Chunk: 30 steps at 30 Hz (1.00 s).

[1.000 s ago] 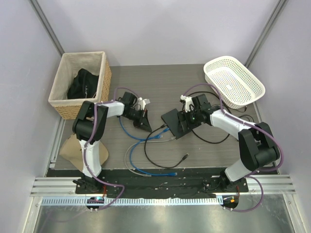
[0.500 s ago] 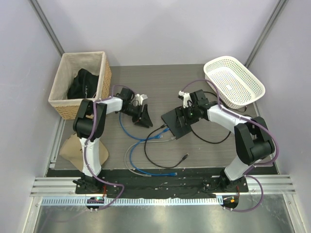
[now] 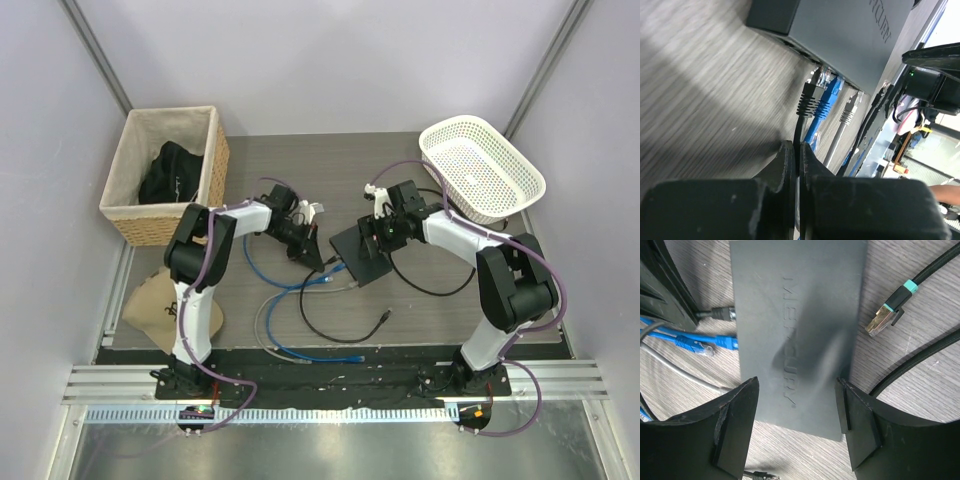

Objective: Pull the plug from the switch port

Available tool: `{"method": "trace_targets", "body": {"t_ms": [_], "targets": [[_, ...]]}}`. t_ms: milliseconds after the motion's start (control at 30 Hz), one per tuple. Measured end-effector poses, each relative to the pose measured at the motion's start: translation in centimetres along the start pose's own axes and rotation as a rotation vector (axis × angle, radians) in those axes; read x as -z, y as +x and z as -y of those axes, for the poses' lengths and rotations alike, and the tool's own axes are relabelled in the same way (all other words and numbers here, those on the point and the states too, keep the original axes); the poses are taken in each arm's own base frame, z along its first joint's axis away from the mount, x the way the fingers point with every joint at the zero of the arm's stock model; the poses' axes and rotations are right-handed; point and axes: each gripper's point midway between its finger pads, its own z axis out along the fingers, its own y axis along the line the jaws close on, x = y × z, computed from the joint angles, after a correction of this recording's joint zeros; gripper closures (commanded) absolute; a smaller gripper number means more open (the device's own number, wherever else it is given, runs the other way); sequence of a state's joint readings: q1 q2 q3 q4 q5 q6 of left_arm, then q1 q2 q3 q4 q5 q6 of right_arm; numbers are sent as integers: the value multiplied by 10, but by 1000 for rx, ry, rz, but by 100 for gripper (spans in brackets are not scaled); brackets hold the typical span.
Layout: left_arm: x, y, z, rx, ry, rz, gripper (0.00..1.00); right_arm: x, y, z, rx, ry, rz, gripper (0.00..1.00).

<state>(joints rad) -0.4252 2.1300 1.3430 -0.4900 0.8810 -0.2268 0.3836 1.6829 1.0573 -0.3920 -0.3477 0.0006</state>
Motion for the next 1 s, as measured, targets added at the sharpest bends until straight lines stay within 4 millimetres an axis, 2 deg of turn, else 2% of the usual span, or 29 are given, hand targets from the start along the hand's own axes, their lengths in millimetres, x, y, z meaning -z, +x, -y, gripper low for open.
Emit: {"method": "trace_targets", "body": {"t_ms": [233, 267, 367, 467, 567, 600, 700, 800, 1000], "targets": [[21, 2, -17, 63, -12, 28, 98, 0, 1, 0, 2, 0, -3, 30], [26, 4, -21, 73, -17, 34, 83, 0, 1, 0, 2, 0, -3, 30], [36, 5, -29, 99, -26, 46, 57, 0, 1, 0, 2, -2, -3, 30], [42, 3, -23, 121, 7, 49, 50, -1, -1, -3, 3, -15, -2, 34], [44, -6, -20, 110, 3, 67, 46, -3, -11, -10, 18, -44, 6, 50], [45, -11, -20, 109, -3, 75, 46, -4, -16, -15, 28, -58, 13, 60], [43, -30, -21, 104, -6, 94, 46, -5, -29, -29, 68, -90, 33, 78], [39, -40, -21, 127, 18, 97, 47, -8, -32, -41, 106, -112, 36, 84], [33, -43, -19, 183, 70, 86, 50, -27, -13, -48, 124, -127, -32, 84]]}}
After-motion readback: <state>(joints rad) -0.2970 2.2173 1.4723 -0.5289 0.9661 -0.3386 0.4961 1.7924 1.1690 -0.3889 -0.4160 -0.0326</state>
